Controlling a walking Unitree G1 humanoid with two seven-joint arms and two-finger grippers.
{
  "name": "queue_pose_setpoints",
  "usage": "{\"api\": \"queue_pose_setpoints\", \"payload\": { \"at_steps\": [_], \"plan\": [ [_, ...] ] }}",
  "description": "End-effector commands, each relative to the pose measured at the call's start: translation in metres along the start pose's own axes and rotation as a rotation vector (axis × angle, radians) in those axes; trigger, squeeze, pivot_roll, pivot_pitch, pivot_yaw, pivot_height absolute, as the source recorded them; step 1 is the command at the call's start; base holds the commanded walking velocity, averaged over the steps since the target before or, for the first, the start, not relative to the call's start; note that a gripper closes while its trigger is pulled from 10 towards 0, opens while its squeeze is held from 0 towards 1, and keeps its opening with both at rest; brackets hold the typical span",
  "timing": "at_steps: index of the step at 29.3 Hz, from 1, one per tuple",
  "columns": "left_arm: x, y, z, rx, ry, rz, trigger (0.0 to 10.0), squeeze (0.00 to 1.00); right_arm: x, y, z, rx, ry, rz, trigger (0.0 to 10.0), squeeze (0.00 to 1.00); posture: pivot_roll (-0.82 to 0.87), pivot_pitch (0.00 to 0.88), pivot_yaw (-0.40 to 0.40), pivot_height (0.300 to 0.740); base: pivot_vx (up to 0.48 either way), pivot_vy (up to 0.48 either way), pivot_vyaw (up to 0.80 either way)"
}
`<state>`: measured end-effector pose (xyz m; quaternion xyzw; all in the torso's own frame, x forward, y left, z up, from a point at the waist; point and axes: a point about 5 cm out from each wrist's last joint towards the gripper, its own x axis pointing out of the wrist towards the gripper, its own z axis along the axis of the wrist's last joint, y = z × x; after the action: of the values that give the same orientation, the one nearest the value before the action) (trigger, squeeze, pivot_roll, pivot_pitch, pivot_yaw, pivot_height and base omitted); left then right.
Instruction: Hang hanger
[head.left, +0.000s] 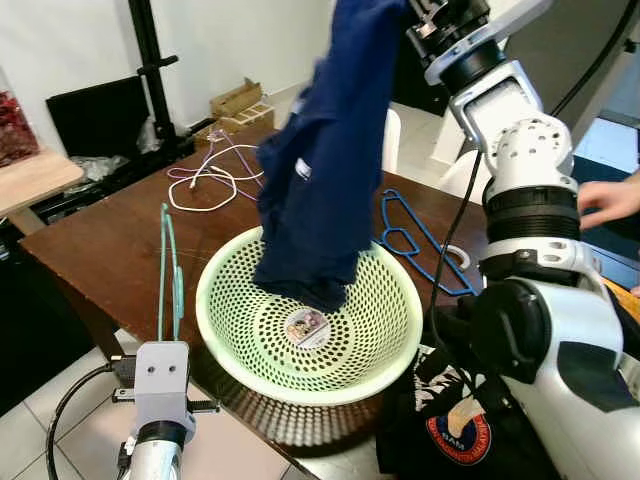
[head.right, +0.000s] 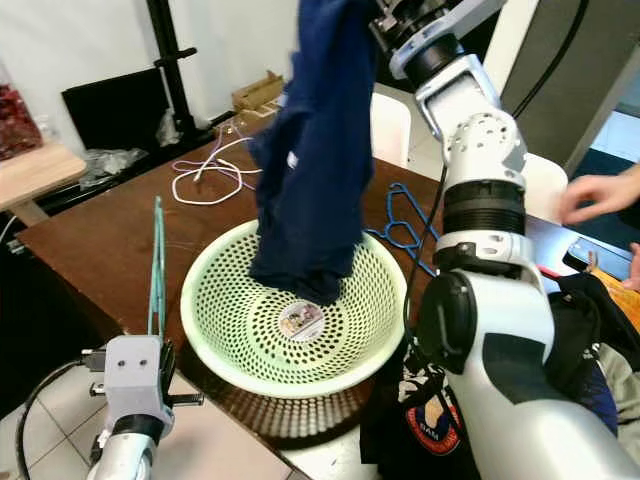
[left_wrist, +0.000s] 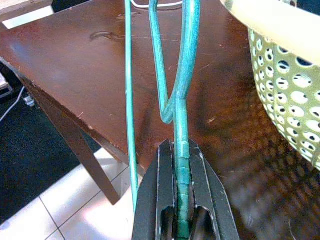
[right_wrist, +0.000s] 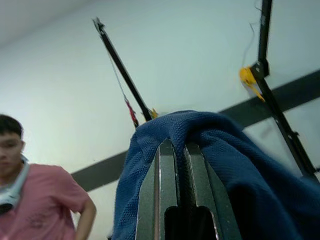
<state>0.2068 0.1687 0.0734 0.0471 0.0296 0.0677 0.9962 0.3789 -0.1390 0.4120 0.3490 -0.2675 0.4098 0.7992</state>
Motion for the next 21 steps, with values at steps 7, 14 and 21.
{"api": "queue_pose_setpoints", "payload": {
  "at_steps": [7, 14, 21],
  "plan": [
    [-0.002, -0.006, -0.013, -0.019, 0.066, -0.019, 10.0, 0.00, -0.001, 0.027, 0.008, -0.008, 0.035, 0.231, 0.0, 0.00, 0.18, 0.000, -0.110, 0.740, 0.000, 0.000, 0.00],
    [-0.003, -0.005, -0.012, -0.018, 0.065, -0.017, 10.0, 0.00, -0.017, 0.010, -0.021, -0.107, 0.244, 0.138, 0.0, 0.00, 0.17, 0.000, -0.102, 0.740, 0.000, 0.000, 0.00],
    [-0.004, -0.003, -0.012, -0.017, 0.066, -0.021, 10.0, 0.00, -0.041, -0.013, -0.063, -0.240, 0.509, 0.006, 0.0, 0.00, 0.16, 0.000, -0.086, 0.740, 0.000, 0.000, 0.00]
  ]
}}
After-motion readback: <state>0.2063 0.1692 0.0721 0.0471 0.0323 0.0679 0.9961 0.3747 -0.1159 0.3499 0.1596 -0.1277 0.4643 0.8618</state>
